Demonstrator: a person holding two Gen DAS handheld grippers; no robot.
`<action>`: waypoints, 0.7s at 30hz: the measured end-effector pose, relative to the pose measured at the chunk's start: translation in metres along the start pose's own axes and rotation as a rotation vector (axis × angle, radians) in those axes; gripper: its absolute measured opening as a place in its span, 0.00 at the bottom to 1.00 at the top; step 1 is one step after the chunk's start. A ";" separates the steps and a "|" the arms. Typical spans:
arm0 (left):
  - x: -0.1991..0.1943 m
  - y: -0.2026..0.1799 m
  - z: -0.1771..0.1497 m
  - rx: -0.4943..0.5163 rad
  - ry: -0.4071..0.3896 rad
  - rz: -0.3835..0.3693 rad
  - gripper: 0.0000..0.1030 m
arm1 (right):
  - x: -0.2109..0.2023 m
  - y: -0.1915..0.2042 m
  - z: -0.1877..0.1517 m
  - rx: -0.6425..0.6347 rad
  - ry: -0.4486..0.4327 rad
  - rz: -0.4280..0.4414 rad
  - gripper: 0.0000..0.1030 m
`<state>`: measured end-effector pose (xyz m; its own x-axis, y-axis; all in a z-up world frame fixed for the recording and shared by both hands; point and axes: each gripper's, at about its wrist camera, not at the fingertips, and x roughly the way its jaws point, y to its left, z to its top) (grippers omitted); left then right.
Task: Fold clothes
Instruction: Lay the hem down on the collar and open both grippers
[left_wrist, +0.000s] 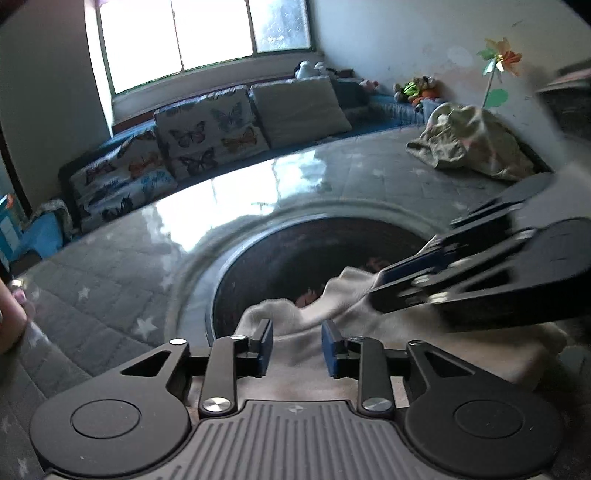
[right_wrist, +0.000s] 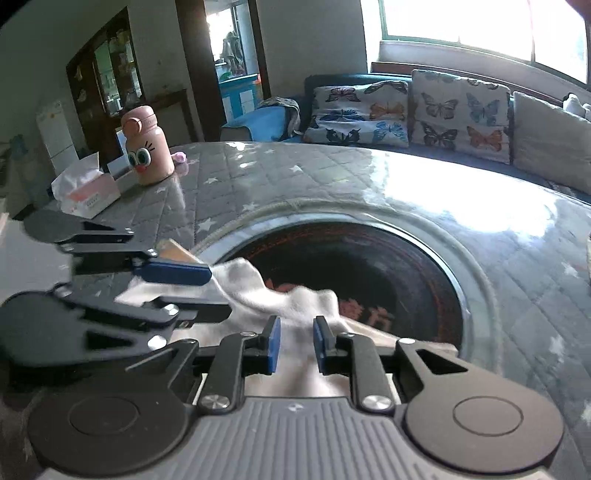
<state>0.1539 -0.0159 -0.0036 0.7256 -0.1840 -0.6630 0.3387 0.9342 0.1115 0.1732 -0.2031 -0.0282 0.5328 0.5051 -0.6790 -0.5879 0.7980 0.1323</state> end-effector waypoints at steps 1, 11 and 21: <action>0.003 0.002 -0.001 -0.011 0.008 0.001 0.35 | -0.003 -0.001 -0.003 0.003 0.003 -0.004 0.19; 0.009 0.008 -0.005 -0.050 0.023 0.012 0.50 | -0.008 -0.022 -0.019 0.056 -0.009 -0.051 0.25; -0.027 0.006 -0.016 -0.056 -0.041 0.033 0.86 | -0.031 -0.008 -0.037 -0.029 0.019 -0.041 0.39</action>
<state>0.1266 -0.0009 0.0035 0.7601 -0.1646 -0.6286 0.2812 0.9554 0.0899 0.1387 -0.2373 -0.0349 0.5457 0.4653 -0.6969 -0.5829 0.8082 0.0832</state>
